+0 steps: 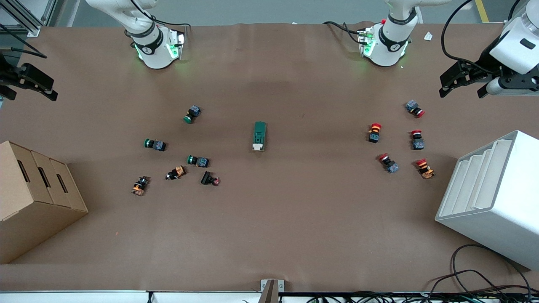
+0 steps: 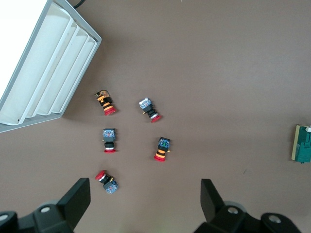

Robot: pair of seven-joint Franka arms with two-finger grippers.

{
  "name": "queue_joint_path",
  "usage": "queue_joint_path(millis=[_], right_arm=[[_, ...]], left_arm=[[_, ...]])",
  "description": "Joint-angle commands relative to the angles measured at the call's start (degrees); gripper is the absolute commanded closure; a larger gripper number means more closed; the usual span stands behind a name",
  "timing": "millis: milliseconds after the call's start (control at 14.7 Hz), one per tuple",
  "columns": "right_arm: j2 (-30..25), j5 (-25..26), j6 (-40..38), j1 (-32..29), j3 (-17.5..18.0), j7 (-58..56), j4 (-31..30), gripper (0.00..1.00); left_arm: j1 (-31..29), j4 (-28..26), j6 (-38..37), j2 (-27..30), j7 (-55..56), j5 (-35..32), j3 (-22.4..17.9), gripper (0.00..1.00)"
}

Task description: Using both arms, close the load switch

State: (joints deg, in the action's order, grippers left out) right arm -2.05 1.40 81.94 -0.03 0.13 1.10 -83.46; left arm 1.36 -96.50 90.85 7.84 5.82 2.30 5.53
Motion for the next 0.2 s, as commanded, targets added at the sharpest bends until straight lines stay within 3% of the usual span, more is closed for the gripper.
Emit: queue_joint_path(millis=[0, 136], right_arm=[[-2.86, 0.27, 1.03, -1.56, 1.1, -0.22, -2.67, 0.0], [-3.04, 0.27, 0.94, -1.73, 1.1, -0.22, -2.67, 0.0]], left_arm=[[-0.22, 0.78, -1.03, 0.34, -0.19, -0.19, 0.18, 0.0], [-0.04, 0.79, -1.03, 0.07, -0.19, -0.19, 0.18, 0.0]])
